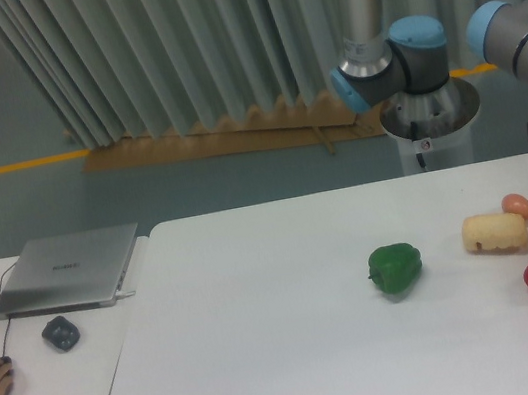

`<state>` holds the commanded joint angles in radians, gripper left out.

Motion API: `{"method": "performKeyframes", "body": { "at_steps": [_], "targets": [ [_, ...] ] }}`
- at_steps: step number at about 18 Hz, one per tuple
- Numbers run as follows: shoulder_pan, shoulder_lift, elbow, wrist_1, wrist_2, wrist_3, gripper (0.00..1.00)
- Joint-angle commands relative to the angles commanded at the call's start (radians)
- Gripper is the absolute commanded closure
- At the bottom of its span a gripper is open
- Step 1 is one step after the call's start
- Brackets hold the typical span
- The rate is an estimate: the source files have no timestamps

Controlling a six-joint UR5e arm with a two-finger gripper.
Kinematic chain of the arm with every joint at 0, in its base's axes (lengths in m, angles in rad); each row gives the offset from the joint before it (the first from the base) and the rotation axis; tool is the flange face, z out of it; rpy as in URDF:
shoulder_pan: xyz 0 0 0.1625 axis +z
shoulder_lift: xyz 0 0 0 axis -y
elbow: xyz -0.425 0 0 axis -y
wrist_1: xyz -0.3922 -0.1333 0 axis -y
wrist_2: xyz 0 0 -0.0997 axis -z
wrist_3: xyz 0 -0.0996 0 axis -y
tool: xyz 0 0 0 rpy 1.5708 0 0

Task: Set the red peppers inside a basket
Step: 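Move the gripper over the red bell pepper and yellow toy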

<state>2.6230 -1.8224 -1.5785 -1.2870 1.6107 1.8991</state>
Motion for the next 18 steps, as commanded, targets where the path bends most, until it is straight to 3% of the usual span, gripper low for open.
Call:
{"method": "performKeyframes", "body": {
  "at_steps": [18],
  "targets": [
    [-0.001, 0.002, -0.002, 0.014, -0.012, -0.005, 0.0]
  ]
}}
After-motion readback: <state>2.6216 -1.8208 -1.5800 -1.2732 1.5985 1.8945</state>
